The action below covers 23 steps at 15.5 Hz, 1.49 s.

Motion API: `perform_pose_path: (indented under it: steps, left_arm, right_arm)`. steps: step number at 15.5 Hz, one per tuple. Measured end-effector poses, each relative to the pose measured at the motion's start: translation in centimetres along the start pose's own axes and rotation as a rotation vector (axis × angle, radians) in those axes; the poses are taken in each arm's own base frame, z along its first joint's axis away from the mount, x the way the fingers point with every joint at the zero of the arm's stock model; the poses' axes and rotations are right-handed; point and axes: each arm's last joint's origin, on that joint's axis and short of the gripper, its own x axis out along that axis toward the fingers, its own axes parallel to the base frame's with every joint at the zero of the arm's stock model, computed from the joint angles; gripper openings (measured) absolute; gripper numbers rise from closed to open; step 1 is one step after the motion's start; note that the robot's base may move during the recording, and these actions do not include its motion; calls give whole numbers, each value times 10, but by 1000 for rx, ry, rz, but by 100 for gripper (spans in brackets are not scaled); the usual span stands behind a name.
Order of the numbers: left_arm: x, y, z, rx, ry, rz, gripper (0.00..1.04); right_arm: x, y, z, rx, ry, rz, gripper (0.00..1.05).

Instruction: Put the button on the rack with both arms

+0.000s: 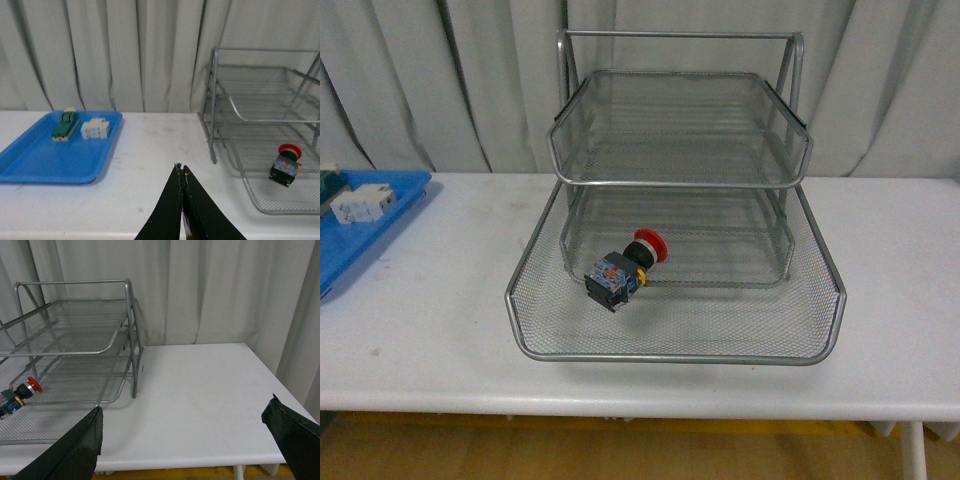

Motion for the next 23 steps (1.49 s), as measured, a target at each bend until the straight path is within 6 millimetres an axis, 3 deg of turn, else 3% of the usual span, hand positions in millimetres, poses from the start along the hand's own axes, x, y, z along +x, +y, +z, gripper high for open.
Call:
perform_pose_path:
  steps: [4,10,11,12,14,16,20,23]
  left_arm:
    - [0,0,-3,0,23,1,2]
    - [0,0,-3,-2,22,1,76]
    - [0,0,-3,-2,22,1,88]
    - [0,0,-3,0,22,0,100]
    - [0,0,-3,0,22,1,98]
    - [0,0,-3,0,22,1,98]
    - [0,0,-3,0,22,1,98]
    - [0,0,-3,0,22,1,98]
  right_arm:
    - [0,0,0,0,-1,2,98]
    - [0,0,0,0,0,2,98]
    - [0,0,-2,-21,60,26,98]
    - [4,2,-1,-66,258,147,98]
    - [26,9,8,-73,347,228,98]
    - [58,19,19,42,453,261,98]
    - [116,63,-1,245,742,346,96]
    - [138,107,-31,257,928,408,60]
